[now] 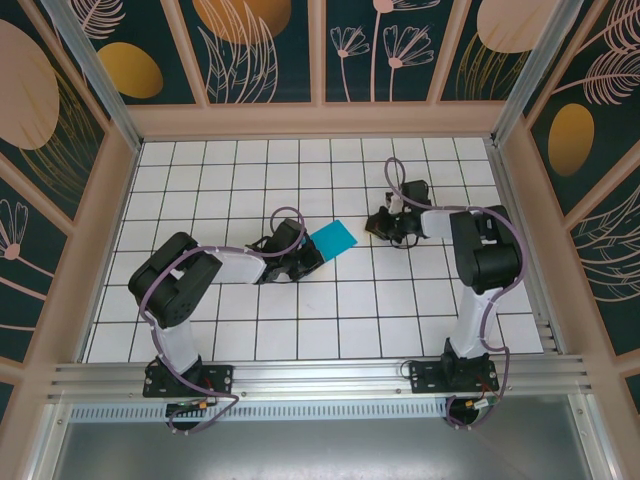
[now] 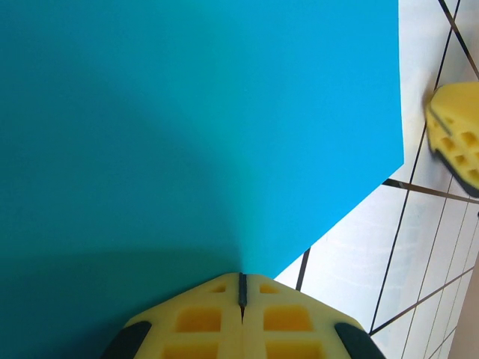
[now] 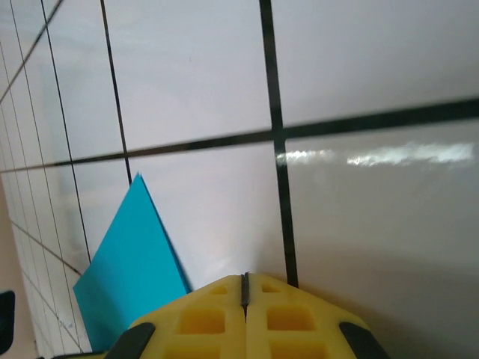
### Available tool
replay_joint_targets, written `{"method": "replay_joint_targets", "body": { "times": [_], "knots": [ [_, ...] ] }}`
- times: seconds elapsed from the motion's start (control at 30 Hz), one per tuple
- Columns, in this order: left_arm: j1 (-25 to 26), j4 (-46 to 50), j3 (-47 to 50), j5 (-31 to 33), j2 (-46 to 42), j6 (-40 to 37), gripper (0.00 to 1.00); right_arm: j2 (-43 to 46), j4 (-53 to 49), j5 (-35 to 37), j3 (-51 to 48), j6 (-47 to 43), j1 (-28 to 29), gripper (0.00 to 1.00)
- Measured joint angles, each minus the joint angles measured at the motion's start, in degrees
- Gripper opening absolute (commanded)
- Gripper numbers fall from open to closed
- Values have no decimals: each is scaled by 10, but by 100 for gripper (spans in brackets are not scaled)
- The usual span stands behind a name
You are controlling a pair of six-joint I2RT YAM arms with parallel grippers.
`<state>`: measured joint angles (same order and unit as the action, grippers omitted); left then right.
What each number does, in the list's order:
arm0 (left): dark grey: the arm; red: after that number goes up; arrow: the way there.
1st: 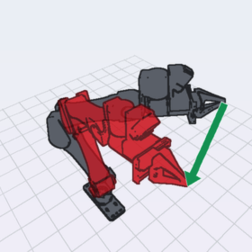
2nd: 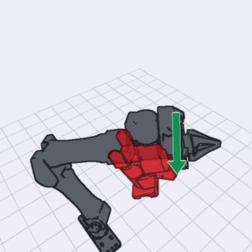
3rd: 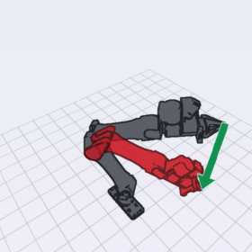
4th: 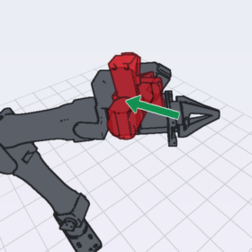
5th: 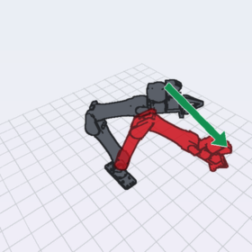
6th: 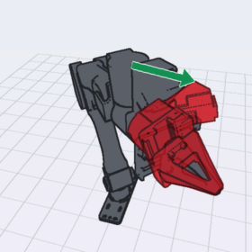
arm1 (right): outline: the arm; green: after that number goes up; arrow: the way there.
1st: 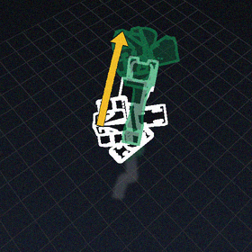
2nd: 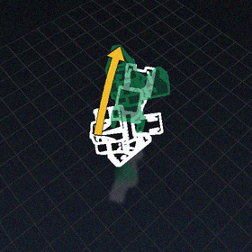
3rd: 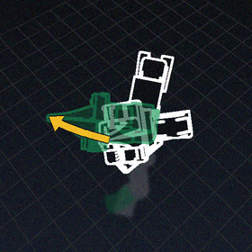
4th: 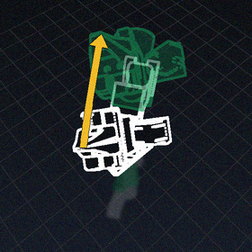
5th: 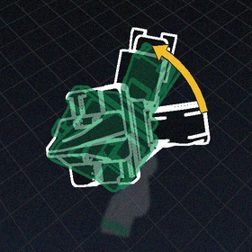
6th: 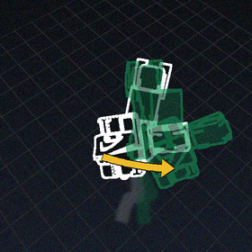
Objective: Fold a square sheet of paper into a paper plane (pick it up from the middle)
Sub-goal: First fold in half a square sheet of paper at the center of the table.
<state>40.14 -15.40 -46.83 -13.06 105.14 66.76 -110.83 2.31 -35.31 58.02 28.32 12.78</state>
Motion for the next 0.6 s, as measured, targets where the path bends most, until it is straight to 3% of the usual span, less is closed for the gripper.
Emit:
{"method": "replay_joint_targets", "body": {
  "times": [0.4, 0.6],
  "knots": [
    [0, 1, -1, 0, -1, -5, 0, 27, -7, 5, -6, 9, 111, 0],
    [0, 25, -16, -1, -3, -69, 2, -2, -6, 4, -6, 17, 114, 0]
  ]
}}
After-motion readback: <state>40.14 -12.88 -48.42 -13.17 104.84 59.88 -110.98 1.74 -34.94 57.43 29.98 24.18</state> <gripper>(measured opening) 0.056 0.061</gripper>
